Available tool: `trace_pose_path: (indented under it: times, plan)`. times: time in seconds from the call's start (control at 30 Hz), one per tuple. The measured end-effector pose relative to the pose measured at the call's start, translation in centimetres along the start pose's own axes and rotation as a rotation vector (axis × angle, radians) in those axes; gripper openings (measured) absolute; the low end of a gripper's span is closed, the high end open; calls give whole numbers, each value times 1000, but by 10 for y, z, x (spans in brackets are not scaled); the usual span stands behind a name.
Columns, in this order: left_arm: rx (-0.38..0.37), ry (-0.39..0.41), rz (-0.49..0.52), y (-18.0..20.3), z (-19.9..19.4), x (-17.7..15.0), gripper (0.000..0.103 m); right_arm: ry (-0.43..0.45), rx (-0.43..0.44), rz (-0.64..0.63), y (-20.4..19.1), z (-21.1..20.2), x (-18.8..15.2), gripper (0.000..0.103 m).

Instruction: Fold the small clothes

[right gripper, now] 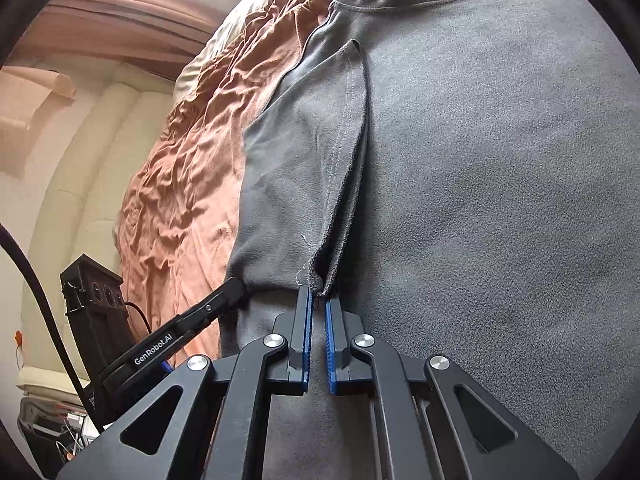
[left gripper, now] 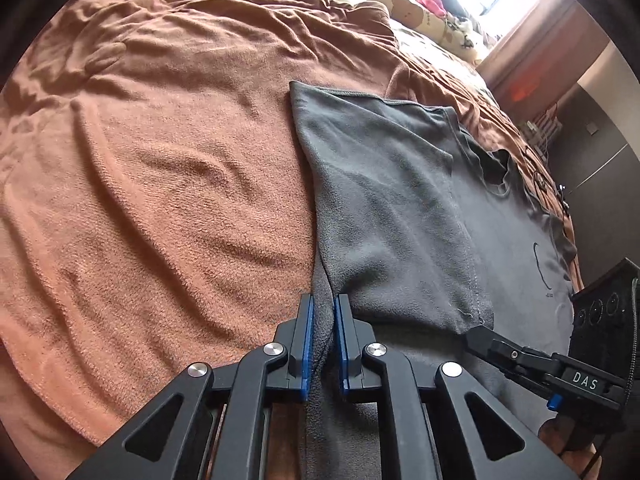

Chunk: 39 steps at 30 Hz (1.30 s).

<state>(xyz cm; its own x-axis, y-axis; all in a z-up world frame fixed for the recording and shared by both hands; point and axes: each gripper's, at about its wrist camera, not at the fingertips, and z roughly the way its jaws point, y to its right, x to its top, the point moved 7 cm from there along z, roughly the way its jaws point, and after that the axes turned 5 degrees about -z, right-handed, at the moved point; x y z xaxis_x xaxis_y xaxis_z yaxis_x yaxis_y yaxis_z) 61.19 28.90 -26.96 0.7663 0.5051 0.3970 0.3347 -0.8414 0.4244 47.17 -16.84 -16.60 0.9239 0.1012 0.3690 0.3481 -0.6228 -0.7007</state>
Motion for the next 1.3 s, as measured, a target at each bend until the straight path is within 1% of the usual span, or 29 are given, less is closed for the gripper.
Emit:
trace_pose_path:
  times: [0.3,0.4,0.47,0.53,0.57,0.6,0.63,0.73,0.83,0.9,0.97,1.07,1.13,1.2,1.3]
  plan:
    - [-5,-11,-56,-22,-8,0,9,-75,12,-30,-11,8,-17,3]
    - [-15,-12,-53,-22,-10,0,9,-62,4,-32,-8,-3,-9,3]
    - [-39,-8,-53,-18,-14,0,9,-40,3,-24,-5,-12,-2,5]
    - [-21,0,-51,-18,-18,2,9,-10,-3,-23,0,-23,8,19]
    - [-15,9,-45,-18,-20,2,9,1,-17,-30,1,-26,12,41]
    - [-24,15,-44,-18,-23,3,9,15,-37,-38,5,-29,18,57]
    - [-38,18,-48,-17,-24,5,10,34,-55,-46,8,-33,24,59]
    - [-56,21,-74,-19,-24,9,11,69,-87,-82,10,-37,42,59]
    - [-55,18,-79,-18,-20,12,11,79,-77,-95,10,-34,57,59]
    - [-54,12,-79,-16,-16,13,16,99,-68,-100,10,-30,70,59]
    - [-51,17,-78,-15,-14,14,25,104,-67,-122,8,-23,83,59]
    - [-52,25,-71,-12,-11,17,28,105,-72,-155,7,-7,100,59]
    - [-48,22,-66,-10,-8,18,28,95,-97,-184,7,9,111,55]
    - [-40,14,-56,-9,-4,19,28,79,-124,-206,10,22,121,48]
    - [-30,11,-42,-7,2,20,28,54,-148,-204,14,42,134,47]
